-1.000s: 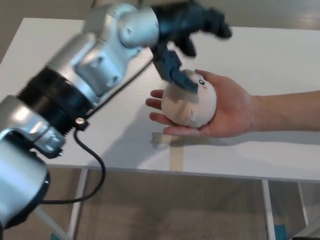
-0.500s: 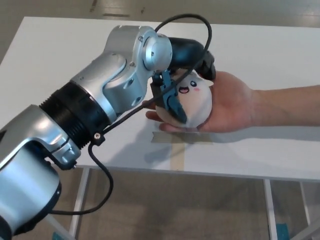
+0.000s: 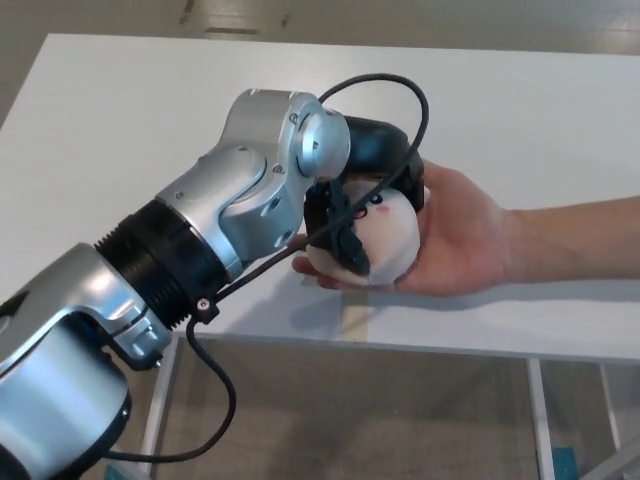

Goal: Use the left hand to take the pink dumpling toy on a person's hand and put it on the desk.

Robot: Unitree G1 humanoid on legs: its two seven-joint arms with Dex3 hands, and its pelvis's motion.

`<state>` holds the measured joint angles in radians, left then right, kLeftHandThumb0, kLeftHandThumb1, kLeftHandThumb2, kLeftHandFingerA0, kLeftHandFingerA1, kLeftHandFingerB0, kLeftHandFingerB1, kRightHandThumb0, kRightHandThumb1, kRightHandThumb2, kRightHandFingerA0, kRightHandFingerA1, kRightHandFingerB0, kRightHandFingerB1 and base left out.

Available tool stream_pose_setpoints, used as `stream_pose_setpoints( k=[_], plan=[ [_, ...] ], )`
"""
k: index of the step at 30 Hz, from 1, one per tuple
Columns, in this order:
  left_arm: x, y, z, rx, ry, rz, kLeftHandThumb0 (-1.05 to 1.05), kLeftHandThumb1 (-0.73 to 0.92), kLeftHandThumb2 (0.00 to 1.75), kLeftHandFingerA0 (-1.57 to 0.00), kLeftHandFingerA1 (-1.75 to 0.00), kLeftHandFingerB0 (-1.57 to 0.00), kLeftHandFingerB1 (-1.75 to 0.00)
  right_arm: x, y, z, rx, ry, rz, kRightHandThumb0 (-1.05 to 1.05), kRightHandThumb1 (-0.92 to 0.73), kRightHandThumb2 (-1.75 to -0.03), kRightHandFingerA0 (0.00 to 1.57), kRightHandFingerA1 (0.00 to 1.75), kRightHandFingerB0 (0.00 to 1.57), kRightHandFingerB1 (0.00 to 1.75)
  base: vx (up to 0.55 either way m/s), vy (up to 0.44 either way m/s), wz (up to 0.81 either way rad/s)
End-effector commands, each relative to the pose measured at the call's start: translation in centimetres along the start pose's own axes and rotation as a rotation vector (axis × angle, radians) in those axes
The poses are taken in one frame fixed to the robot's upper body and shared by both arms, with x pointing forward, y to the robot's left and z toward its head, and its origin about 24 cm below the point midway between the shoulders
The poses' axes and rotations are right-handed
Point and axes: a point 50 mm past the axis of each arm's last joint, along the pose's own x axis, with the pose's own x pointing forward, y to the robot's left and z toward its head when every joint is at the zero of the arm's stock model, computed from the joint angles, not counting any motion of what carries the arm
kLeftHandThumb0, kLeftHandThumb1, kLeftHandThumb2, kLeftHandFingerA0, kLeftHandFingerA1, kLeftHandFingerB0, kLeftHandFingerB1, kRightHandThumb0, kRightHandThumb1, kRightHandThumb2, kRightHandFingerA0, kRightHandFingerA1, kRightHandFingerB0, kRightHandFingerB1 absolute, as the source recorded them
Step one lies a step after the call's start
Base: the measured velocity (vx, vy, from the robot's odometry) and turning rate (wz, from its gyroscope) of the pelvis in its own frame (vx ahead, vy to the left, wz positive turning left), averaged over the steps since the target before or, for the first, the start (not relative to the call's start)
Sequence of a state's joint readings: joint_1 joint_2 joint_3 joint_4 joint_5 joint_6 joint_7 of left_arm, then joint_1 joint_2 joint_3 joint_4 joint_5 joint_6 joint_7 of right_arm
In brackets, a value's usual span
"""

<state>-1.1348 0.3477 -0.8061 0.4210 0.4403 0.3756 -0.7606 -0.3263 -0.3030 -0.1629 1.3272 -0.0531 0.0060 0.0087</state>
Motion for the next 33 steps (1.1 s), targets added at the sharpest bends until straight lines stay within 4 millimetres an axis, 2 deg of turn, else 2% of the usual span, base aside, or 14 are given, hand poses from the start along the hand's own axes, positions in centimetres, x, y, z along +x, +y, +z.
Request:
stream_pose_setpoints(
  k=[1,2,6,12,13,15,16,18,19,23,24,29,33],
  plan=[
    [0.2,-0.8,0.2,0.072,-0.012,0.008,-0.23,0.76,0.62,-1.04,-0.69,-0.69,-0.46,0.0,-0.3,-0.4,0.001,0.021,0.002,-0.21,-0.69,-0.61,0.6,0.43,0.6,0.45,0.0,0.0,0.0],
    [0.1,-0.7,0.1,0.082,-0.015,0.046,-0.27,0.83,0.65,-0.85,-0.54,-0.53,-0.4,0.0,-0.3,-0.4,0.002,0.022,0.002,-0.21,-0.69,-0.61,0.59,0.43,0.59,0.44,0.0,0.0,0.0],
    [-0.1,-0.3,0.2,0.091,-0.019,0.122,-0.27,0.84,0.64,-0.81,-0.51,-0.48,-0.38,0.0,-0.4,-0.4,-0.001,0.022,0.001,-0.21,-0.69,-0.6,0.59,0.43,0.58,0.44,0.0,0.0,0.0],
    [-0.5,0.6,0.2,0.089,-0.031,0.158,-0.29,0.81,0.64,-0.88,-0.55,-0.52,-0.4,0.0,-0.3,0.0,-0.007,0.016,0.003,-0.22,-0.69,-0.6,0.58,0.42,0.57,0.43,0.0,0.0,0.0],
    [-0.5,0.7,0.2,0.085,-0.035,0.163,-0.29,0.82,0.65,-0.88,-0.63,-0.49,-0.38,0.0,-0.3,0.0,-0.009,0.014,0.004,-0.22,-0.69,-0.61,0.58,0.43,0.55,0.43,0.0,0.0,0.0],
    [-0.6,0.7,0.2,0.082,-0.039,0.173,-0.28,0.81,0.65,-0.9,-0.58,-0.5,-0.39,0.0,-0.3,0.0,-0.007,0.013,0.005,-0.22,-0.69,-0.61,0.57,0.42,0.54,0.43,0.0,0.0,0.0],
    [-0.5,0.7,0.2,0.082,-0.043,0.181,-0.28,0.81,0.63,-0.91,-0.77,-0.53,-0.4,0.0,-0.3,0.0,-0.006,0.013,0.005,-0.22,-0.69,-0.61,0.57,0.42,0.55,0.42,0.0,0.0,0.0],
    [-0.5,0.7,0.2,0.077,-0.043,0.183,-0.28,0.81,0.64,-0.92,-0.74,-0.53,-0.4,0.0,-0.4,-0.1,-0.006,0.014,0.004,-0.22,-0.69,-0.6,0.57,0.42,0.56,0.43,0.0,0.0,0.0],
    [-0.5,0.7,0.3,0.075,-0.043,0.183,-0.27,0.81,0.64,-0.92,-0.64,-0.51,-0.4,0.0,-0.4,-0.1,-0.006,0.014,0.005,-0.22,-0.69,-0.6,0.57,0.42,0.57,0.43,0.0,0.0,0.0],
    [-0.5,0.7,0.2,0.08,-0.043,0.185,-0.27,0.81,0.64,-0.91,-0.71,-0.5,-0.39,0.0,-0.3,0.1,-0.002,0.012,0.008,-0.22,-0.69,-0.59,0.57,0.41,0.59,0.44,0.0,0.0,0.0],
    [-0.5,0.7,0.1,0.08,-0.042,0.183,-0.27,0.8,0.64,-0.89,-0.57,-0.5,-0.39,0.0,-0.3,0.1,-0.002,0.011,0.009,-0.22,-0.69,-0.59,0.57,0.41,0.59,0.44,0.0,0.0,0.0],
    [-0.4,0.6,0.1,0.083,-0.044,0.169,-0.27,0.8,0.63,-0.83,-0.52,-0.5,-0.39,0.0,-0.4,0.0,-0.002,0.017,0.008,-0.22,-0.69,-0.6,0.57,0.42,0.56,0.43,0.0,0.0,0.0],
    [-0.5,0.8,0.3,0.082,-0.044,0.17,-0.27,0.8,0.64,-0.86,-0.56,-0.49,-0.38,0.0,-0.4,0.0,-0.004,0.017,0.01,-0.22,-0.69,-0.6,0.57,0.42,0.55,0.43,0.0,0.0,0.0]
  ],
)
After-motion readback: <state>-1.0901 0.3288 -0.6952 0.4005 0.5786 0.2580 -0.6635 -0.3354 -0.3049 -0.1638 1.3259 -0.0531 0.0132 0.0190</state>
